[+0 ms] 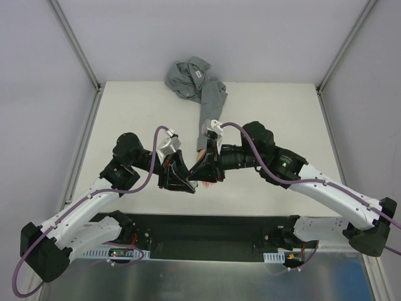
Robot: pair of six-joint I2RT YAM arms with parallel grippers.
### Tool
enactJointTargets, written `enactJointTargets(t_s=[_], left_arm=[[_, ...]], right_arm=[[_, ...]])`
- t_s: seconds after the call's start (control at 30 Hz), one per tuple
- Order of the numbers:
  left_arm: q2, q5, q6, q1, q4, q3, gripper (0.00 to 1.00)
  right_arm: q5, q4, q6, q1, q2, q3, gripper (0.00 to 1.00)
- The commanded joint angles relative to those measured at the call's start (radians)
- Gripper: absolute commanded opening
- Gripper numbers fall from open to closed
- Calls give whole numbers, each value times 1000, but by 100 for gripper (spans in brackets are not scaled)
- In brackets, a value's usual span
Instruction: Paint the nails
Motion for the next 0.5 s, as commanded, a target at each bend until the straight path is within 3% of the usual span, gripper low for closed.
enactJointTargets(t_s=[0.0,0.07,0.2,0.3,0.4,0.43,0.47], left_arm=[[-16,13,1,-9,73,26,0],[-25,-45,19,2,42,26,0],[-54,-214,85,60,-73,38,0],[-68,-370,109,105,-146,44,0],[-92,-531,134,128,-211,40,0],[-100,-569,143,129,-223,37,0],[-111,-604,145,131,-235,35,0]], right_arm=[[-70,61,11,-7,10,8,11],[-37,63,14,-4,1,-12,1],[89,87,42,8,-33,-77,1],[285,91,55,63,-56,-110,1],[842,-70,101,232,-10,-12,1],[1280,-174,256,291,25,50,1],[1407,-351,335,374,104,98,1]])
